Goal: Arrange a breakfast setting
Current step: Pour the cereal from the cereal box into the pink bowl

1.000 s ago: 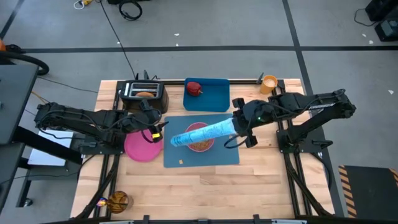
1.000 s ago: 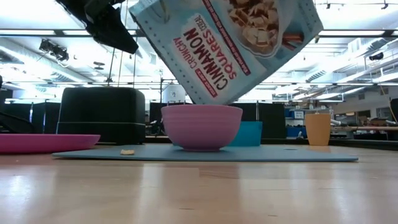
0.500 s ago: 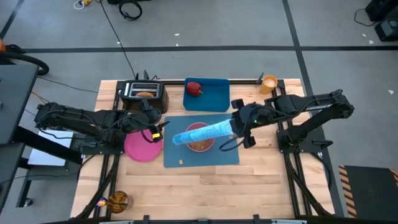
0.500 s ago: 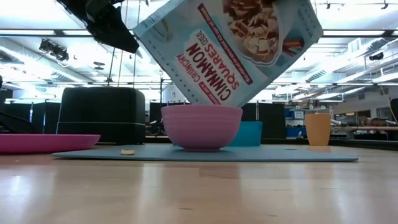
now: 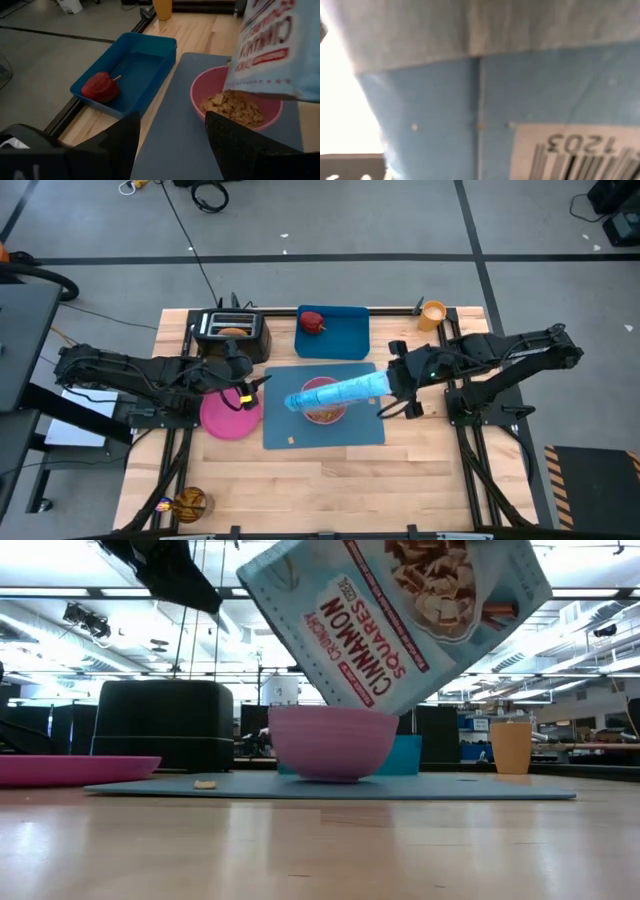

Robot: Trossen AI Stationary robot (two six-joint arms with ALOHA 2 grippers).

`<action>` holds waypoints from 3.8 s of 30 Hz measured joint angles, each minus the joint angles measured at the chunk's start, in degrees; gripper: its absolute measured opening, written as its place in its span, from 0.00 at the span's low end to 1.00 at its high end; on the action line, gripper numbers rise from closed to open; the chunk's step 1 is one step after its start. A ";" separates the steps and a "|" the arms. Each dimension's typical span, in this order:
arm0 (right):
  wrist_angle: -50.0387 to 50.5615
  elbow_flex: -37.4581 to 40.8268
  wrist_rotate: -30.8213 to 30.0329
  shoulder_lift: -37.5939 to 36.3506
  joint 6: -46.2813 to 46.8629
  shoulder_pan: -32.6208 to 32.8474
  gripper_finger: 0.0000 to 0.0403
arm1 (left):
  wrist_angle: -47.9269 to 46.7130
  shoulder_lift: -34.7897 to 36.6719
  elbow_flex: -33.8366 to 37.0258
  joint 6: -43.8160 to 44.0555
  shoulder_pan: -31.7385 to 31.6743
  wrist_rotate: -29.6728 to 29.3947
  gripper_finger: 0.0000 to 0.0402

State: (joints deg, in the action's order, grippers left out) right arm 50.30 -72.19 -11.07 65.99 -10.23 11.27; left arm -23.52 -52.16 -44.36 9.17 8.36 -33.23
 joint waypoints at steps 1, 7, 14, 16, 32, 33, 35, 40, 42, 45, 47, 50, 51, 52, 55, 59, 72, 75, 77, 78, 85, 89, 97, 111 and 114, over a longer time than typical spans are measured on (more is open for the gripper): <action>-1.63 1.44 -0.16 -1.41 0.40 -0.04 0.38 | 0.44 0.64 0.00 -0.04 0.05 0.04 0.58; -8.94 11.68 -1.44 -11.16 4.37 0.04 0.38 | 0.95 4.19 0.00 -0.59 1.34 0.05 0.58; -19.56 26.74 -2.45 -23.79 7.89 0.02 0.38 | 4.83 5.05 0.00 -1.76 2.75 0.08 0.58; -24.49 31.51 -2.45 -27.46 8.55 0.02 0.38 | 5.92 4.96 0.00 -2.31 3.18 0.10 0.58; -46.81 56.79 1.84 -48.69 11.40 -0.02 0.38 | 9.33 4.92 0.49 -3.22 3.52 0.08 0.58; -48.03 58.06 1.95 -49.22 11.56 -0.02 0.38 | 11.46 4.94 1.25 -3.69 3.52 0.04 0.58; -50.91 60.06 1.92 -50.41 11.57 -0.02 0.38 | 13.94 4.92 2.71 -3.87 3.52 0.21 0.58; -52.19 62.15 2.21 -53.62 11.47 -0.02 0.38 | 14.63 4.92 4.48 -2.11 3.97 2.35 0.58; -51.76 62.77 2.21 -55.12 11.47 -0.02 0.38 | 15.23 4.92 5.04 -2.47 4.80 2.38 0.58; -51.55 63.69 2.16 -57.74 11.43 -0.02 0.38 | 17.12 4.92 5.70 -3.42 6.17 2.47 0.58; -50.40 64.20 1.21 -59.22 11.54 -0.02 0.38 | 17.30 4.92 5.92 -3.43 6.93 2.50 0.58; -50.75 65.10 -0.04 -61.01 11.12 -0.02 0.38 | 19.47 4.92 6.80 -3.44 8.05 2.46 0.58; -52.63 65.42 -0.04 -61.48 10.31 -0.02 0.38 | 21.17 4.92 7.38 -3.54 8.42 2.46 0.58; -54.77 65.75 -0.04 -61.85 9.42 -0.02 0.38 | 23.34 4.84 8.15 -3.98 8.69 2.45 0.58; -64.64 67.13 0.62 -62.32 5.54 -0.02 0.38 | 31.69 3.19 11.20 -7.09 8.94 2.55 0.58; -77.89 69.07 3.75 -62.16 1.33 -0.04 0.38 | 46.70 -0.15 15.00 -11.10 7.84 2.54 0.58; -111.32 71.45 9.25 -44.76 -6.74 -0.09 0.38 | 86.79 -31.10 7.77 -14.38 -6.56 24.23 0.73; -119.51 71.43 9.27 -38.64 -8.06 -0.53 0.38 | 87.21 -39.18 -0.36 -14.27 -8.24 28.07 0.74; -123.83 71.43 9.27 -34.75 -8.39 -1.48 0.38 | 87.37 -44.06 -6.56 -13.21 -8.92 30.63 0.75; -125.85 71.43 9.27 -32.95 -8.40 -2.05 0.38 | 87.43 -46.03 -9.46 -13.08 -9.12 32.47 0.75; -136.10 71.37 12.74 -25.37 -6.37 -4.41 0.38 | 87.04 -53.86 -21.77 -12.83 -9.81 36.31 0.75; -136.23 71.35 12.18 -24.07 -6.30 -5.04 0.38 | 87.39 -54.89 -24.74 -12.81 -10.12 36.21 0.75; -133.41 67.63 9.21 -21.00 -5.92 -5.53 0.38 | 89.90 -54.80 -27.57 -10.58 -10.26 37.60 0.64; -126.42 67.13 8.96 -21.08 -5.68 -5.41 0.74 | 86.92 -53.54 -27.48 -6.82 -12.80 47.04 0.14; -122.45 67.66 7.99 -22.76 -3.66 -5.42 0.83 | 82.18 -51.38 -27.45 -7.16 -13.28 47.05 0.09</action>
State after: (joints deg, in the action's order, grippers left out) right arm -72.15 -4.53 -3.08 43.23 -13.89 5.85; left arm 58.66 -103.54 -71.81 2.01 -4.92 13.82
